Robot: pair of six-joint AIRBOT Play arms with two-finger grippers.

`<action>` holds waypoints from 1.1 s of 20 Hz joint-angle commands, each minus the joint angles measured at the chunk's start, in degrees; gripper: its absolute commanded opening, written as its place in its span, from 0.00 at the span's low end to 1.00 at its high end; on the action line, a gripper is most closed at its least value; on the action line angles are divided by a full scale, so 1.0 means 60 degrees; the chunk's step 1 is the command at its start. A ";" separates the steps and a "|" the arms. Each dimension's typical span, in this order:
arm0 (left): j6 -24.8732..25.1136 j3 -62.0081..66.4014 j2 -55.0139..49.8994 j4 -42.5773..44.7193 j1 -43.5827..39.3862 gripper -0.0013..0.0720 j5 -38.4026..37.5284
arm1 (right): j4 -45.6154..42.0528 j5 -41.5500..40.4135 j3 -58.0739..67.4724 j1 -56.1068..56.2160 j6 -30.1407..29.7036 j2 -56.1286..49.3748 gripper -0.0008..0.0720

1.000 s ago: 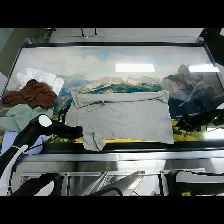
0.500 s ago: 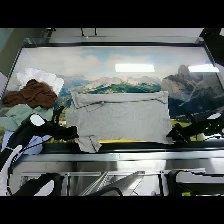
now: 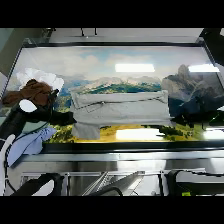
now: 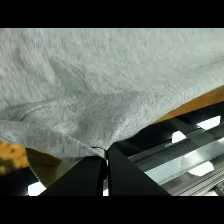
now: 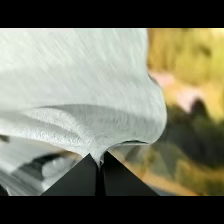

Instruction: Fold the shirts.

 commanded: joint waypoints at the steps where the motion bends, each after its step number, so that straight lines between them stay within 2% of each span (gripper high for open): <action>1: 0.0018 0.1905 -0.1071 -0.0586 0.0062 0.03 -0.0259 | 0.1679 -0.0685 0.1060 0.0284 -0.0423 -0.0426 0.03; 7: 0.0015 0.5155 -0.4011 -0.0514 -0.0291 0.03 0.0007 | 0.2404 -0.2685 0.2594 0.1872 -0.0958 -0.2575 0.03; 10: 0.0004 0.6207 -0.5257 -0.0492 -0.0270 0.03 -0.0044 | 0.2473 -0.3224 0.3333 0.2299 -0.1377 -0.3501 0.03; 16: -0.0025 0.7468 -0.6798 -0.0433 -0.0270 0.03 -0.0528 | 0.2430 -0.4047 0.4018 0.2197 -0.1647 -0.4036 0.03; 18: -0.0208 0.7468 -0.6867 0.0229 -0.0273 0.03 -0.0459 | 0.2393 -0.4069 0.4022 0.2102 -0.1698 -0.4036 0.03; 20: -0.0222 0.7479 -0.6852 0.0754 -0.0270 0.03 -0.0488 | 0.2390 -0.3967 0.4025 0.2058 -0.1763 -0.4000 0.05; 21: -0.0240 0.7501 -0.6838 0.0736 -0.0244 0.04 -0.0503 | 0.2390 -0.3927 0.4025 0.2044 -0.1945 -0.3923 0.14; 22: -0.0237 0.7614 -0.6838 0.0739 -0.0244 0.04 -0.0514 | 0.2375 -0.3927 0.4047 0.2044 -0.2109 -0.3807 0.18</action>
